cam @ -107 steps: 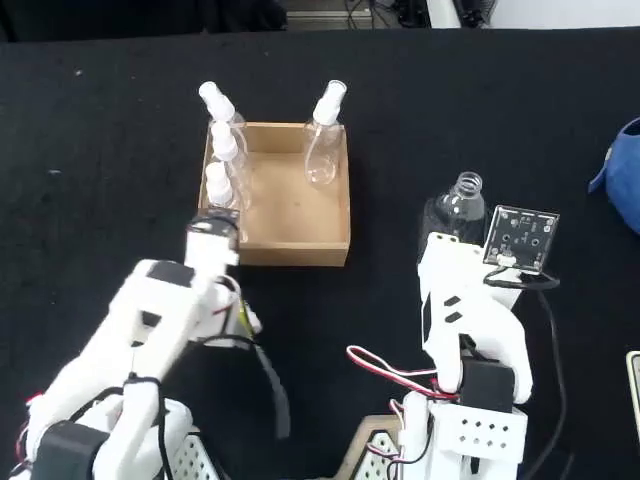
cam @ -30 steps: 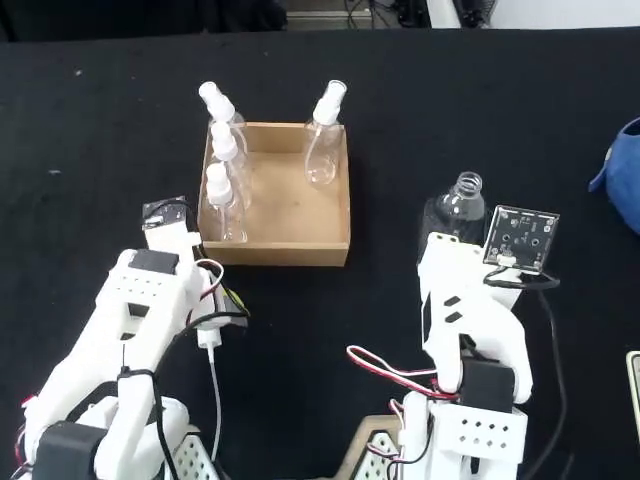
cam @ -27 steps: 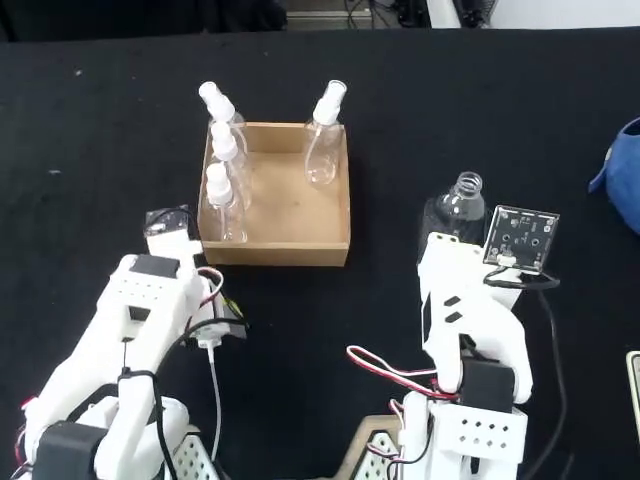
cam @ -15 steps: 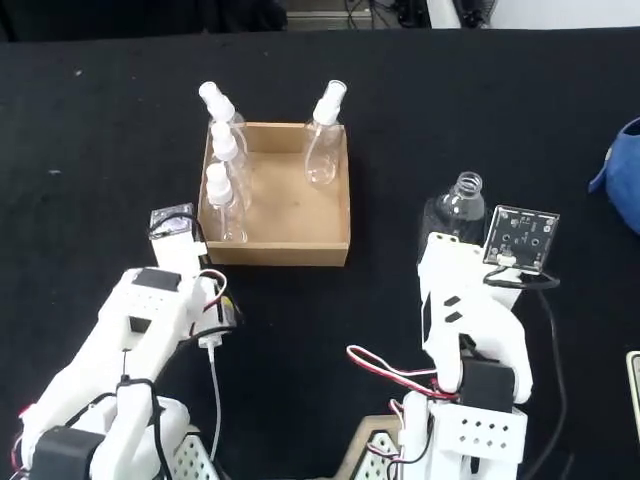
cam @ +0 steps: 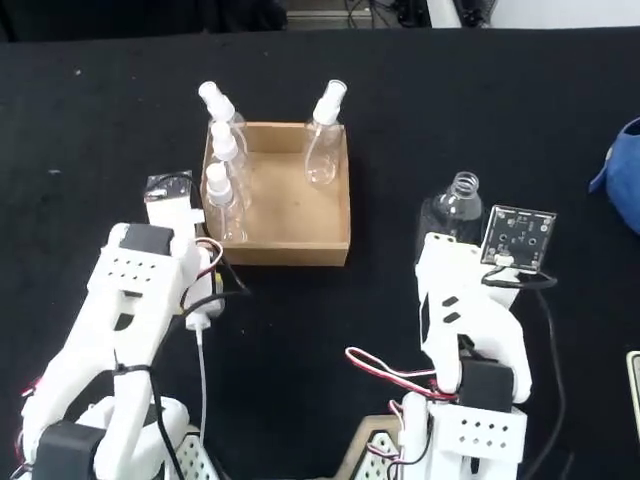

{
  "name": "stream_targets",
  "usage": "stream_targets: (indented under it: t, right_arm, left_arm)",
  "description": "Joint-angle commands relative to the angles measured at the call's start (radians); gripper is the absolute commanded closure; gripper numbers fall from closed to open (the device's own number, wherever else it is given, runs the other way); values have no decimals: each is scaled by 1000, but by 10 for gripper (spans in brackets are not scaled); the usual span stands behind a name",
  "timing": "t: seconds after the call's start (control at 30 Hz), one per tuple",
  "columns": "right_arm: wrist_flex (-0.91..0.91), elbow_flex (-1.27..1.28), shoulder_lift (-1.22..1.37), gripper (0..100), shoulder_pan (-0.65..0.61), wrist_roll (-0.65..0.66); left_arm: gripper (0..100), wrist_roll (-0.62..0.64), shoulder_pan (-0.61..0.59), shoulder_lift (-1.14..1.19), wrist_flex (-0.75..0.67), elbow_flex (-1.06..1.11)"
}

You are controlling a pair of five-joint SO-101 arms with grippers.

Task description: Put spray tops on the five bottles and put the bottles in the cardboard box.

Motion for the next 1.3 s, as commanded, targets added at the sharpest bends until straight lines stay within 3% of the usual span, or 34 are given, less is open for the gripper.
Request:
stream_targets:
  t: [0.0,0.1,0.27,0.33,0.63,0.93,1.13,1.27]
  right_arm:
    - [-21,-4,-21,987,-17,2]
    - [-23,7,-21,987,-15,2]
    - [-29,7,-21,987,-18,2]
    - [-29,7,-21,987,-18,2]
    - [-29,7,-21,987,-15,3]
    - [-29,4,-21,987,-15,3]
    - [-29,5,-21,987,-15,3]
    - [-29,5,-21,987,-15,3]
  left_arm:
    - [970,-14,-12,-9,-166,81]
    - [963,-14,-50,-15,-242,165]
    - [778,-5,-142,-15,-249,206]
    - [749,-5,-165,-14,-249,208]
    - [885,-6,-174,-5,-250,209]
    - [854,-6,-168,-8,-394,341]
    - [970,-12,-168,-15,-384,328]
    - [970,-14,-173,-15,-298,286]
